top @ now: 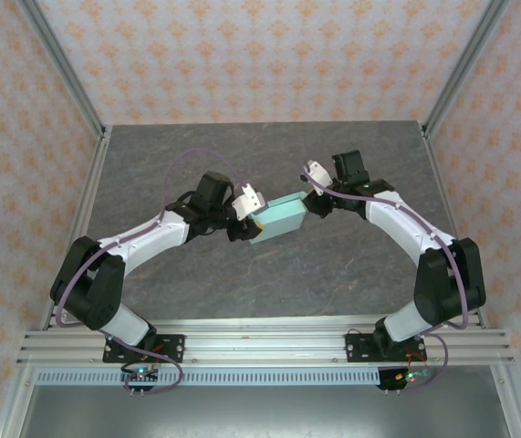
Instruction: Fold the paper box
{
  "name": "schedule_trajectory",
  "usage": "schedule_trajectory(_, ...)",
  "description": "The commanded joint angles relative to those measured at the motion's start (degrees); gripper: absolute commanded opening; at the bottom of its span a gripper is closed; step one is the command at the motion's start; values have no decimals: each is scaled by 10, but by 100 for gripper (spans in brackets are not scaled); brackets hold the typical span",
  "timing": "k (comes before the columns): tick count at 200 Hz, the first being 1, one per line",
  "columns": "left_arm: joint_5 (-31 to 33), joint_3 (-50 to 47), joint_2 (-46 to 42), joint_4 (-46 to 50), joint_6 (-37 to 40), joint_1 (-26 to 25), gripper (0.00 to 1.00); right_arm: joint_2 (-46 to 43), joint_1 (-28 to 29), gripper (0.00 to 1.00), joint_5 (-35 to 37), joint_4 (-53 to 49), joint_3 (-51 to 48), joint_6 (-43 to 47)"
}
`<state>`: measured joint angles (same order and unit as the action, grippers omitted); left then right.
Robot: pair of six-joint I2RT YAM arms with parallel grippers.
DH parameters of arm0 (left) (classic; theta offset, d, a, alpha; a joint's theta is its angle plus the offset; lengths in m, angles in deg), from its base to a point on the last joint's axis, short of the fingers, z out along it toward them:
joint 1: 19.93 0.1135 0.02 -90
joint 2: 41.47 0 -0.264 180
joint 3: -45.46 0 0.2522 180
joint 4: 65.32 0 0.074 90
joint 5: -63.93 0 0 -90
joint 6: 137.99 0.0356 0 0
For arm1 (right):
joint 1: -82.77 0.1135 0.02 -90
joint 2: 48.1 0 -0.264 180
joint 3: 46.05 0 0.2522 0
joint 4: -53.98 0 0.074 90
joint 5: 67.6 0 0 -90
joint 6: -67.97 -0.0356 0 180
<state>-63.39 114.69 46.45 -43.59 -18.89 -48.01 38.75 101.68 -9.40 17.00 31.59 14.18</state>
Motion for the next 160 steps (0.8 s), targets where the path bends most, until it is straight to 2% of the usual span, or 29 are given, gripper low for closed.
schedule_trajectory(1,-10,21,4,10,8,3,32,-3,-1,12,-7,-5,25,-18)
schedule_trajectory(35,16,37,25,30,7,3,33,-4,8,6,26,-25,42,-74)
schedule_trajectory(107,56,65,61,56,6,-1,34,18,56,5,107,-90,91,-199)
schedule_trajectory(160,80,77,75,67,10,-6,35,45,65,5,115,-125,128,-271)
